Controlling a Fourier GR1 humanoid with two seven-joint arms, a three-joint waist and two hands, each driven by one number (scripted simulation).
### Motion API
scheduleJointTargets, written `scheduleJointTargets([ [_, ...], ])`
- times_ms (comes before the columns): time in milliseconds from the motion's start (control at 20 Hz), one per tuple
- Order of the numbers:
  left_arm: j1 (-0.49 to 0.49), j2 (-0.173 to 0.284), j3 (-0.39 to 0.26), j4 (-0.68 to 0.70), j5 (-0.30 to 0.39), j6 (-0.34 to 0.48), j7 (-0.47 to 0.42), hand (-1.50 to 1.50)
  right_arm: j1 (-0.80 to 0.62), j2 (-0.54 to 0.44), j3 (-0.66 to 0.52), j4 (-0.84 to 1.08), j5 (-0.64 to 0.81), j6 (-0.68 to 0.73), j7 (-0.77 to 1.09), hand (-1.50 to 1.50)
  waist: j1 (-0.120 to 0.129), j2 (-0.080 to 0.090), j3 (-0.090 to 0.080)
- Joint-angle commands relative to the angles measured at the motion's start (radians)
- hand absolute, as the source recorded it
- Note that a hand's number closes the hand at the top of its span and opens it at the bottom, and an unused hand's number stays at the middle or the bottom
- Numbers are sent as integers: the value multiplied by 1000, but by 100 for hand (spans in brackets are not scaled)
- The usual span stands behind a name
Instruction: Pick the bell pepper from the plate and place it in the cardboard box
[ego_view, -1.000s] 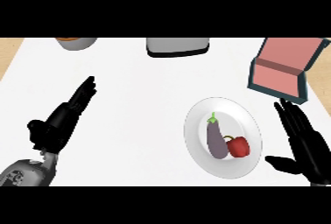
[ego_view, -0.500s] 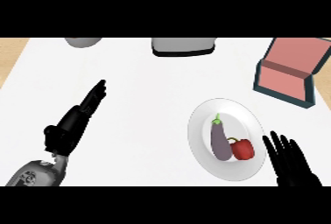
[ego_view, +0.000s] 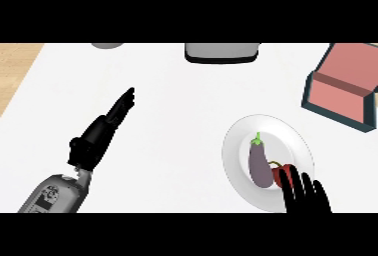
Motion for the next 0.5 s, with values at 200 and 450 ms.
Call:
scheduleJointTargets([
  [200,-20,-55,49,3,-45,-55,30,0,-129,133,-84,138,-41,90,4,-150,15,2,2],
  [450,20,-98,40,-20,-106,-26,29,0,-71,128,-105,282,-27,-46,-42,-150,13,1,3],
])
